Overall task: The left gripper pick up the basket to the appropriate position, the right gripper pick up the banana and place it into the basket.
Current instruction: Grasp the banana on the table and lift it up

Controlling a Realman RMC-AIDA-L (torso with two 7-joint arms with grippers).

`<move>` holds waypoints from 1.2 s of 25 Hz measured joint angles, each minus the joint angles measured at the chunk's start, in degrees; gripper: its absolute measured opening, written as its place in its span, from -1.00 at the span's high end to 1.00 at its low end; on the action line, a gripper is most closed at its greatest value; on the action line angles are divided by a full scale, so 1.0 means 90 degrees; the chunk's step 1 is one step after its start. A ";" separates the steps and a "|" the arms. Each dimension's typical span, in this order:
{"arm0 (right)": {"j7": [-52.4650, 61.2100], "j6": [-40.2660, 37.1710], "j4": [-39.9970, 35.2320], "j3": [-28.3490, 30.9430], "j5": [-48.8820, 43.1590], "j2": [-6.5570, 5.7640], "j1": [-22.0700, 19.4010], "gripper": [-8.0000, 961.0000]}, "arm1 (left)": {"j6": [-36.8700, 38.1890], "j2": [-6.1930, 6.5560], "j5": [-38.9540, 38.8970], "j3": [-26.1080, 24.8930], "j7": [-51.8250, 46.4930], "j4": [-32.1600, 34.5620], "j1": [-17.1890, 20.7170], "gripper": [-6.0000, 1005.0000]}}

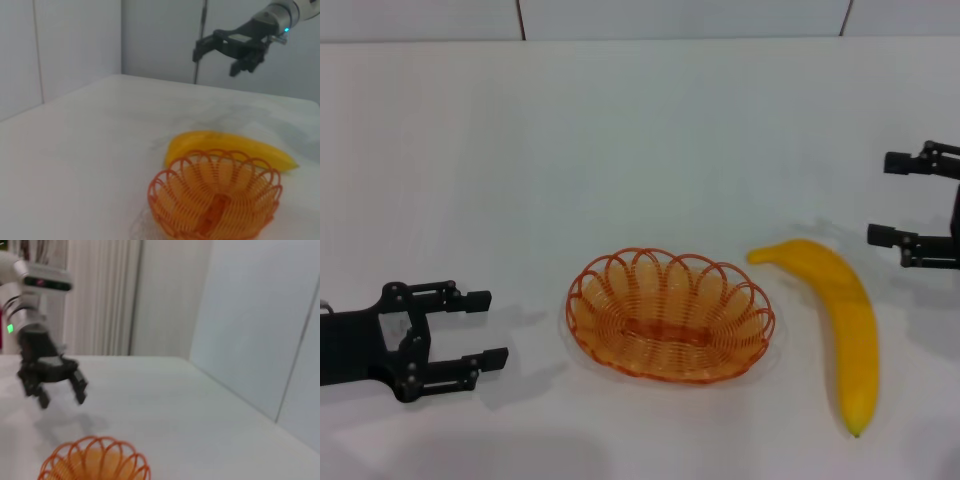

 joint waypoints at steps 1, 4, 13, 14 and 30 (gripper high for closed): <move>0.0001 -0.0054 -0.0007 0.0053 0.0044 0.0002 -0.0048 -0.55 | -0.0005 0.0000 0.0000 0.0000 0.0062 -0.0022 0.0011 -0.37; 0.0048 -0.0245 -0.0050 0.0160 0.0085 0.0014 -0.0162 -0.54 | -0.0049 -0.0001 0.0000 -0.0048 0.0121 -0.0045 0.0027 -0.37; 0.1521 -0.0388 -0.1696 0.0117 -0.0048 0.0190 -0.0383 -0.54 | -0.0078 -0.0004 -0.0011 -0.0651 0.0136 -0.0117 0.0010 -0.37; 0.1701 -0.0443 -0.2040 0.0073 -0.0055 0.0255 -0.0383 -0.54 | -0.0078 -0.0003 -0.0012 -0.0708 0.0137 -0.0120 0.0011 -0.37; 0.4305 -0.0569 -0.3986 -0.1436 -0.0623 0.0445 0.0101 -0.53 | -0.0072 -0.0008 -0.0168 -0.0803 0.0148 -0.0127 -0.0141 -0.37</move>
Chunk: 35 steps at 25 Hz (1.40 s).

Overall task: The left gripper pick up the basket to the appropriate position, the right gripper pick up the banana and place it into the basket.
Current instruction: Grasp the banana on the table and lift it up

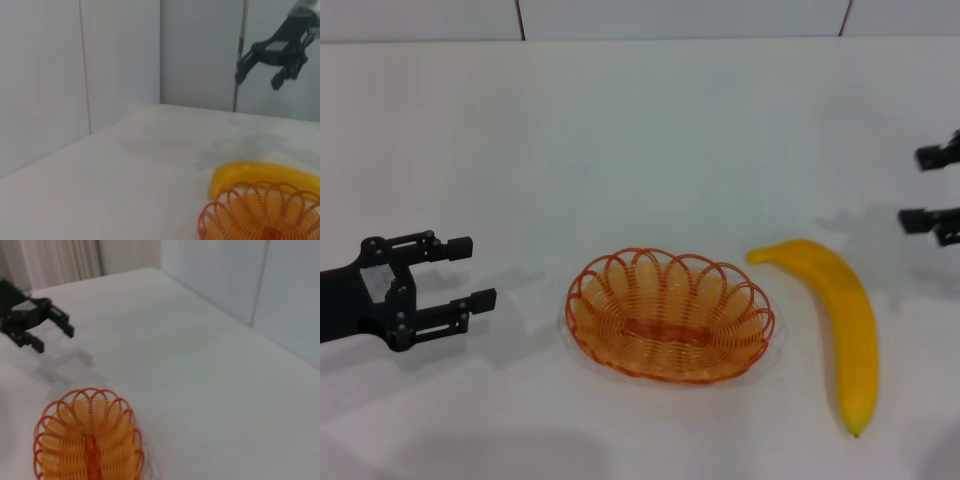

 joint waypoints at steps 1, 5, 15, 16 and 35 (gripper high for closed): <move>-0.0001 0.0106 0.0121 -0.0132 -0.0015 -0.0004 0.0002 -0.53 | 0.0000 -0.0003 -0.0008 0.0000 0.0001 0.0000 -0.0014 -0.37; 0.0014 0.0555 0.0683 -0.0717 -0.0236 -0.0008 0.0045 -0.52 | 0.0000 -0.0005 -0.0041 0.0000 0.0002 -0.0036 -0.0054 -0.36; 0.0024 0.1738 0.1704 -0.1608 -0.0402 0.0008 0.0120 -0.52 | 0.0000 -0.0005 -0.0056 0.0018 0.0002 -0.0088 -0.0081 -0.36; 0.0012 0.1824 0.1837 -0.1627 -0.0405 0.0005 0.0144 -0.52 | 0.0000 -0.0005 -0.0056 0.0018 0.0002 -0.0088 -0.0085 -0.36; -0.0005 0.2707 0.2582 -0.1828 -0.0418 -0.0014 0.0129 -0.51 | 0.0020 -0.0001 -0.0056 0.0000 -0.0058 -0.0177 -0.0088 -0.35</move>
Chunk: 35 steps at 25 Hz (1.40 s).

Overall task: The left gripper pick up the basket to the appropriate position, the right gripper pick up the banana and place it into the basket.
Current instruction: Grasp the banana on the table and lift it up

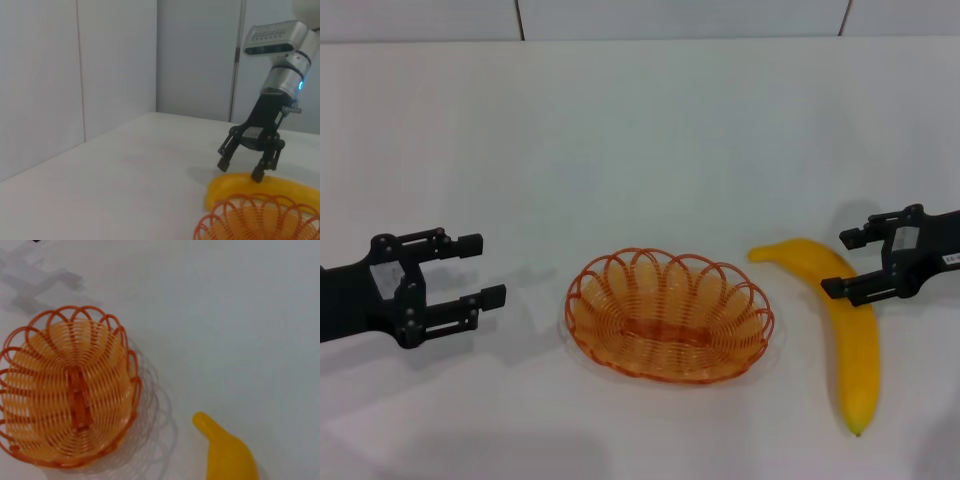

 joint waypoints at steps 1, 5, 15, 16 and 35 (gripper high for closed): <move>0.0001 0.0023 0.0019 -0.0004 -0.0005 -0.0001 -0.0003 -0.51 | 0.0003 -0.0001 0.0000 0.0000 -0.0001 0.0001 0.0003 -0.35; 0.0005 0.0087 0.0079 0.0005 -0.0079 -0.0010 -0.0014 -0.50 | 0.0004 -0.0002 -0.0011 0.0000 -0.0002 0.0001 0.0017 -0.35; 0.0237 0.0393 0.0028 0.0063 -0.0331 -0.0017 -0.0014 -0.50 | -0.0010 -0.0002 -0.0019 -0.0001 0.0000 0.0002 0.0026 -0.35; 0.0264 0.0425 0.0023 0.0066 -0.0338 -0.0021 -0.0011 -0.50 | -0.0011 -0.0002 -0.0019 0.0000 0.0001 0.0002 0.0030 -0.35; 0.0660 0.0508 0.0011 0.0071 -0.0676 -0.0083 0.0057 -0.48 | -0.0011 -0.0002 -0.0019 0.0000 0.0001 0.0002 0.0009 -0.35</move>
